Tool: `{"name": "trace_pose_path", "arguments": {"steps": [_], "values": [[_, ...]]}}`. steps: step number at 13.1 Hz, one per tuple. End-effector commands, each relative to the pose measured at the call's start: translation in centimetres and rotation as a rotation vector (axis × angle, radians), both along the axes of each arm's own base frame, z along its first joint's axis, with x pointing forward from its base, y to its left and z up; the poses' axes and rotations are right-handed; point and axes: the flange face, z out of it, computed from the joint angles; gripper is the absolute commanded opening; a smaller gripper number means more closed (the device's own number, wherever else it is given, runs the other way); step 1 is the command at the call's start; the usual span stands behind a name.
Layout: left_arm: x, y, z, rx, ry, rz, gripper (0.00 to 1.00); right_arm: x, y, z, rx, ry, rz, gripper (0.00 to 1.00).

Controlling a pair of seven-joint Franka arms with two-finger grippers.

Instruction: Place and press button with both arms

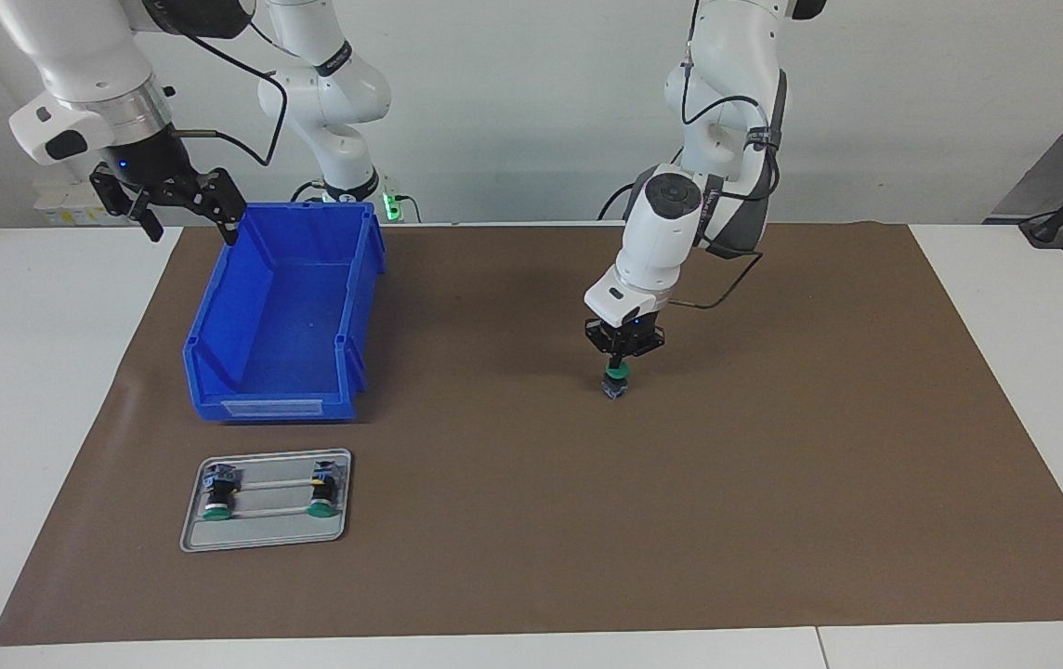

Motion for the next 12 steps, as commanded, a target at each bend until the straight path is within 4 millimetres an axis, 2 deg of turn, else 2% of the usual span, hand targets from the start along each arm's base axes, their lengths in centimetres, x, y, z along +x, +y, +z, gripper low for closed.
{"name": "trace_pose_path", "arguments": {"steps": [1,2,5,6,7,9,12], "values": [[0.5,0.0,-2.1,0.017,-0.011,0.009,0.0,-0.6,0.1,0.1,-0.001,0.0,-0.014,1.0],[1.0,0.0,-0.7,0.016,-0.013,0.009,0.0,-0.6,0.1,0.2,-0.001,-0.003,-0.014,1.0],[3.0,-0.2,5.9,0.039,0.025,0.011,0.0,-0.6,0.1,0.1,-0.001,-0.002,-0.014,1.0],[3.9,0.6,8.2,0.038,0.024,0.026,0.0,-0.6,0.1,0.2,-0.001,-0.003,-0.014,1.0],[5.2,2.4,11.0,0.035,0.018,0.043,0.0,-0.6,0.1,0.1,-0.001,-0.002,-0.014,1.0],[7.0,6.5,14.3,0.054,0.039,0.001,0.01,-0.6,0.0,0.1,-0.001,0.0,-0.015,1.0],[8.5,15.5,16.4,0.071,0.067,-0.044,0.01,-0.6,0.1,0.1,-0.001,0.0,-0.014,1.0]]}}
